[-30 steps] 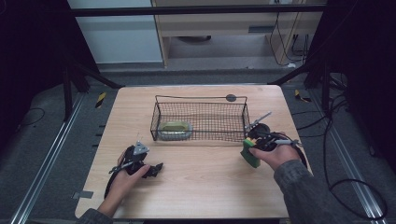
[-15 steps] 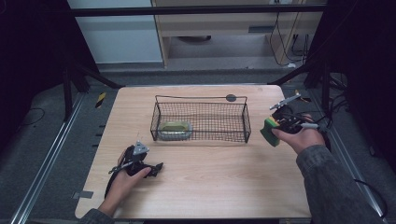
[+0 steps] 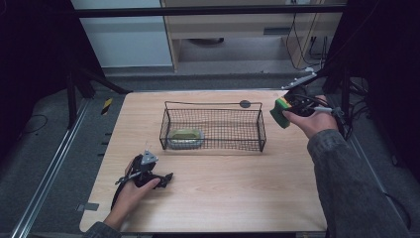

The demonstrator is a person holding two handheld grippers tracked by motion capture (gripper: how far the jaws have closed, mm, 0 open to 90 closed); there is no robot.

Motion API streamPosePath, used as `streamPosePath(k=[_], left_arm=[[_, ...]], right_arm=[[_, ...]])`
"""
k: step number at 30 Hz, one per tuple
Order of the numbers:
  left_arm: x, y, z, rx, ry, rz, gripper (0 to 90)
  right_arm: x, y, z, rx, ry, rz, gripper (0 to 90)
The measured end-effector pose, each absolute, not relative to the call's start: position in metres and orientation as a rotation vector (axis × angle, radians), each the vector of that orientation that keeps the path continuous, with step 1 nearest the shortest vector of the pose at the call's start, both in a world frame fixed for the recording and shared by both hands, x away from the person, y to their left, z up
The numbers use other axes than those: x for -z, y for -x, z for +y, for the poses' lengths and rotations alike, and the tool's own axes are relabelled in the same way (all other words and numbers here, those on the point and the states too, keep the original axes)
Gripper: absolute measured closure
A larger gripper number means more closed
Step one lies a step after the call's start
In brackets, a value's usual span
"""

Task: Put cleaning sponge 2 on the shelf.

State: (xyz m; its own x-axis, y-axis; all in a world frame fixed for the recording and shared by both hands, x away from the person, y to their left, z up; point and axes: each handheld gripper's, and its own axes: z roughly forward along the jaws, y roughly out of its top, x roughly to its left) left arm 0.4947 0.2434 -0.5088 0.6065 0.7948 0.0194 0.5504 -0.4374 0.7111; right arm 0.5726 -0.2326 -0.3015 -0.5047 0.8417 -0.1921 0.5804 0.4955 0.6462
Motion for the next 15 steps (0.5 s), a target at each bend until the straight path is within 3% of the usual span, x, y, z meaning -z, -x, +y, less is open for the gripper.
streamPosePath(k=[15], left_arm=[[0.509,-0.495,0.243,-0.464,-2.157,1.055,0.0]], right_arm=[[0.291,-0.603,-0.203,-0.719,-1.091,2.240,64.3]])
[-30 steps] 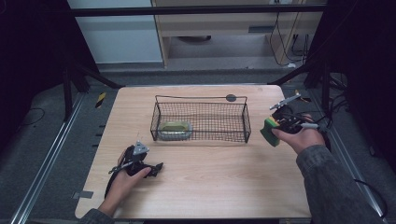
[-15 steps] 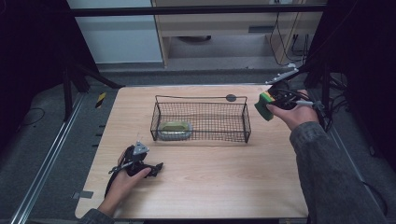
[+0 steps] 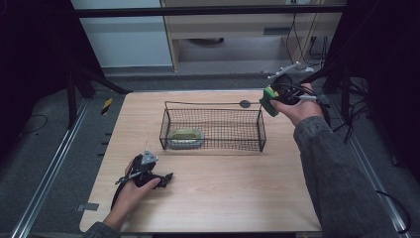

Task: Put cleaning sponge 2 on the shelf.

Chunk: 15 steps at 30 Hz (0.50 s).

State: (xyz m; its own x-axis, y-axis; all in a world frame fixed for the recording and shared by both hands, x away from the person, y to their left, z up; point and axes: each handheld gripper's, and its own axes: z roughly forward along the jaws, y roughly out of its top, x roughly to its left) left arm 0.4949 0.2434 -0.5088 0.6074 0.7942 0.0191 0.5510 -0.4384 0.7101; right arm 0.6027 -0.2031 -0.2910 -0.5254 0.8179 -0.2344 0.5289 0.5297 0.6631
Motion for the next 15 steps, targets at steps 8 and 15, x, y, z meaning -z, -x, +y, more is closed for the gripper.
streamPosePath(k=[8,15], left_arm=[[0.509,-0.495,0.243,-0.463,-2.156,1.056,0.0],[0.509,-0.496,0.243,-0.465,-2.158,1.055,0.0]], right_arm=[[0.295,-0.614,-0.195,-0.746,-1.088,2.247,64.3],[0.305,-0.625,-0.191,-0.745,-1.104,2.270,64.3]])
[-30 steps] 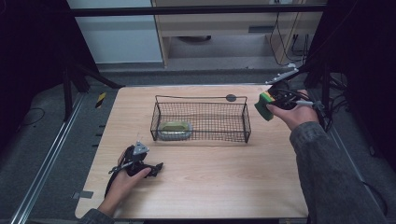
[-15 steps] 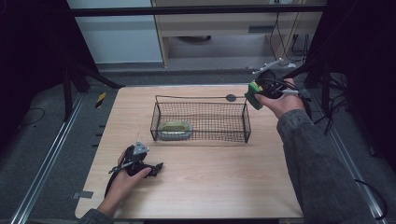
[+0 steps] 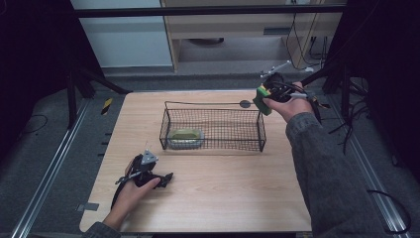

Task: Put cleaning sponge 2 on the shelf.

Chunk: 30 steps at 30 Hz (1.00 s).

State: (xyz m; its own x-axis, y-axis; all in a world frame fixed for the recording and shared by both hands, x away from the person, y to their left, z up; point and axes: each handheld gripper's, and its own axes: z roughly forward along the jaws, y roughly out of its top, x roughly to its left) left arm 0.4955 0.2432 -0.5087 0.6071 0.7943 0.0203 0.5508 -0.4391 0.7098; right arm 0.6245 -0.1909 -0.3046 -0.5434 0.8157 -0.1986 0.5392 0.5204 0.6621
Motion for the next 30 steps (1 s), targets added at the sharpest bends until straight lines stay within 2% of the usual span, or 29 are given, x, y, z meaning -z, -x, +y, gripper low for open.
streamPosePath(k=[14,30], left_arm=[[0.509,-0.497,0.243,-0.465,-2.159,1.053,0.0],[0.509,-0.497,0.243,-0.464,-2.158,1.051,0.0]], right_arm=[[0.329,-0.651,-0.179,-0.774,-1.106,2.335,64.4],[0.334,-0.647,-0.174,-0.770,-1.089,2.391,64.5]])
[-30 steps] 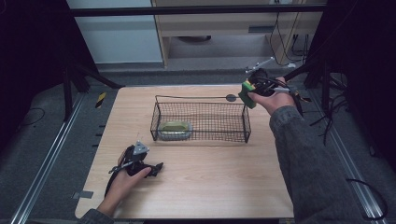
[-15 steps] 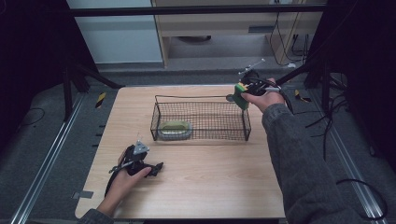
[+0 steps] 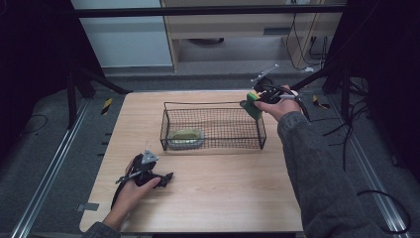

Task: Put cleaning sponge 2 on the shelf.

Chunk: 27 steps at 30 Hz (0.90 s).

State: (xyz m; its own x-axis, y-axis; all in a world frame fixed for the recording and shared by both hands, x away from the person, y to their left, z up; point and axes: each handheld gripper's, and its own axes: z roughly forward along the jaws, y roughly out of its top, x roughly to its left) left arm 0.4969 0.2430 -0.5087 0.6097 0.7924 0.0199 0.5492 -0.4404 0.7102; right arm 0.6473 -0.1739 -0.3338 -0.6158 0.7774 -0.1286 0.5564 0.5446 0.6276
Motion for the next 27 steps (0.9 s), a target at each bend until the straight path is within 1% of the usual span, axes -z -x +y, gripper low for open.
streamPosePath(k=[27], left_arm=[[0.509,-0.497,0.243,-0.463,-2.158,1.051,0.0]], right_arm=[[0.376,-0.656,-0.176,-0.758,-1.155,2.424,64.4]])
